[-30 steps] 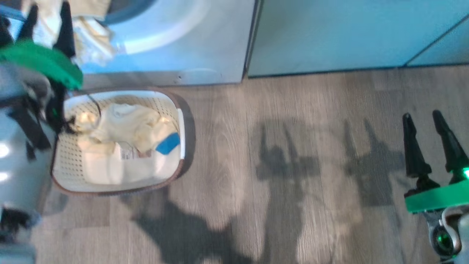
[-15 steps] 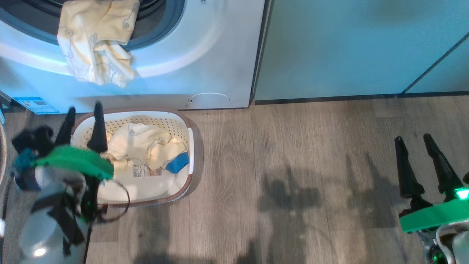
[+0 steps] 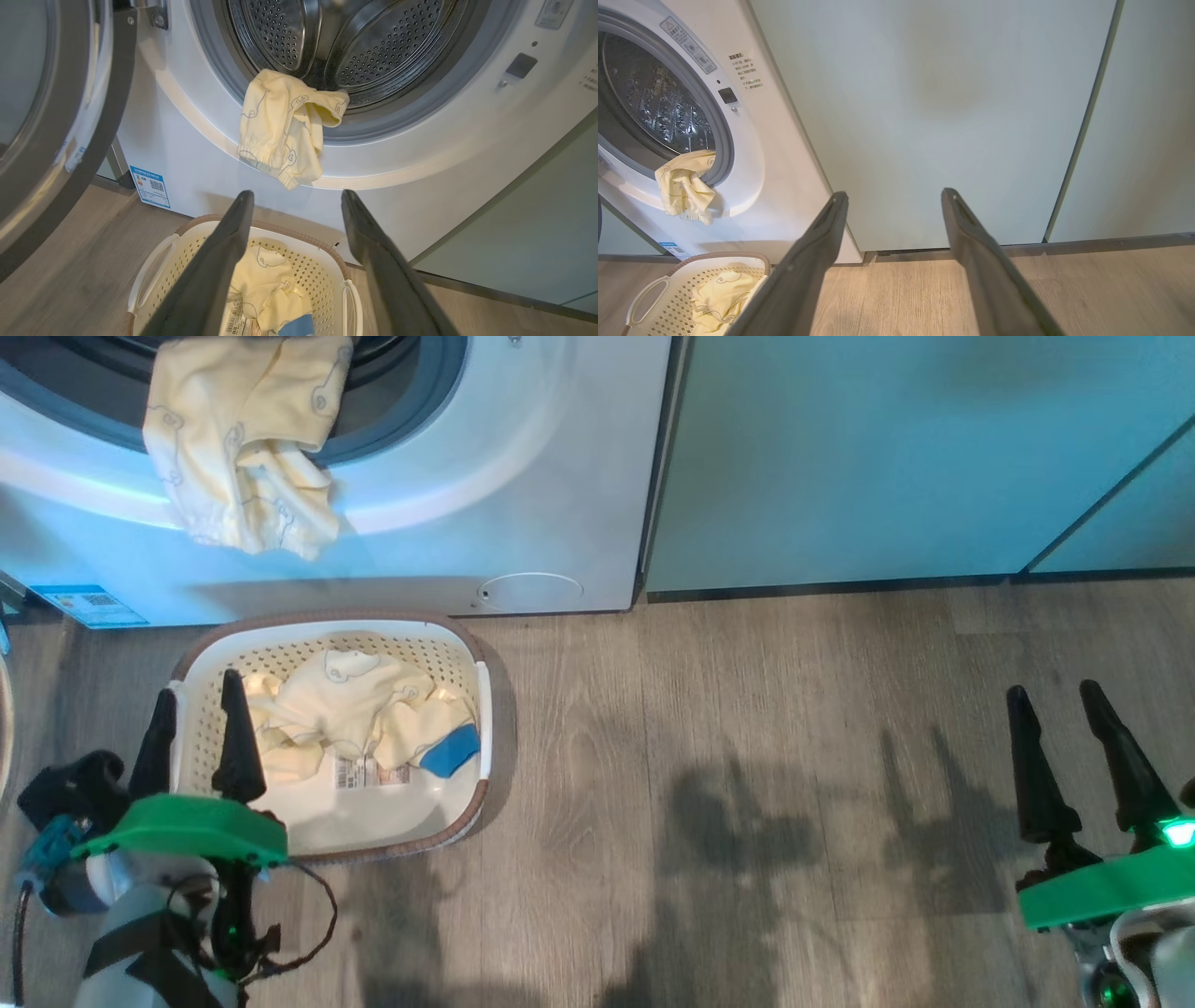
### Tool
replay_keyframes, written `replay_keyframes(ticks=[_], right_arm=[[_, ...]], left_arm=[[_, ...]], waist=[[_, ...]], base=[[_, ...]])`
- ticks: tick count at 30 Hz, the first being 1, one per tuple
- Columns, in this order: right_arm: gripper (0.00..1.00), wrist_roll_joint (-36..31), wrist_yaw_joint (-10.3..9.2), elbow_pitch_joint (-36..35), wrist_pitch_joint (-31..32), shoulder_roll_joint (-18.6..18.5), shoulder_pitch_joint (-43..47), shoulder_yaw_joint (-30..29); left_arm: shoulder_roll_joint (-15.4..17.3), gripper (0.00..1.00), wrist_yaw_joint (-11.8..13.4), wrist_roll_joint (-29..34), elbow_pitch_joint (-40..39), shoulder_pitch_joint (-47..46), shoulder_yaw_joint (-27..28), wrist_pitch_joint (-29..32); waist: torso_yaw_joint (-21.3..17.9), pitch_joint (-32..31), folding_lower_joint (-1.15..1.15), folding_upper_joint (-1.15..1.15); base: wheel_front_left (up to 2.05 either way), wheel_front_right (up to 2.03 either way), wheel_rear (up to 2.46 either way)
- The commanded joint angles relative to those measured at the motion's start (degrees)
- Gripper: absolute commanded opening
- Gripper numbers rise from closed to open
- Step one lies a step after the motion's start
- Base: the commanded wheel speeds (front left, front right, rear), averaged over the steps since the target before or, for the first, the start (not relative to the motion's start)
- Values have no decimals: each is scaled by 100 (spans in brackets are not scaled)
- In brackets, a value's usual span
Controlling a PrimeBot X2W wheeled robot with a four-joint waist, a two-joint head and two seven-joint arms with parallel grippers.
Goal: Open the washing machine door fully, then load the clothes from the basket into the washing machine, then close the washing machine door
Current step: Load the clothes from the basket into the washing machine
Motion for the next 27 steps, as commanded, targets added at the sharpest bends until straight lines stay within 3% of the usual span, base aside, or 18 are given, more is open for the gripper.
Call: replay_keyframes(ticks=[1, 8, 19, 27], right_arm=[[100, 29, 1, -173, -38, -48, 49, 72], [100, 34, 1, -167, -38, -40, 13, 64], [100, 38, 1, -196, -38, -17, -76, 69], [100, 37, 1, -249, -38, -51, -383, 134]], left_arm=[[97, 100, -34, 71, -186, -45, 243, -36], [146, 100, -68, 172, 152, -157, 207, -36], [553, 100, -76, 187, 851, -976, -187, 28], [1035, 100, -78, 166, 1739, -2275, -578, 1211]], waist=[[0, 14, 1, 0], [-33, 90, 1, 0], [-80, 339, 1, 0], [-144, 827, 1, 0]], base=[[0, 0, 0], [0, 0, 0], [0, 0, 0], [0, 0, 0]])
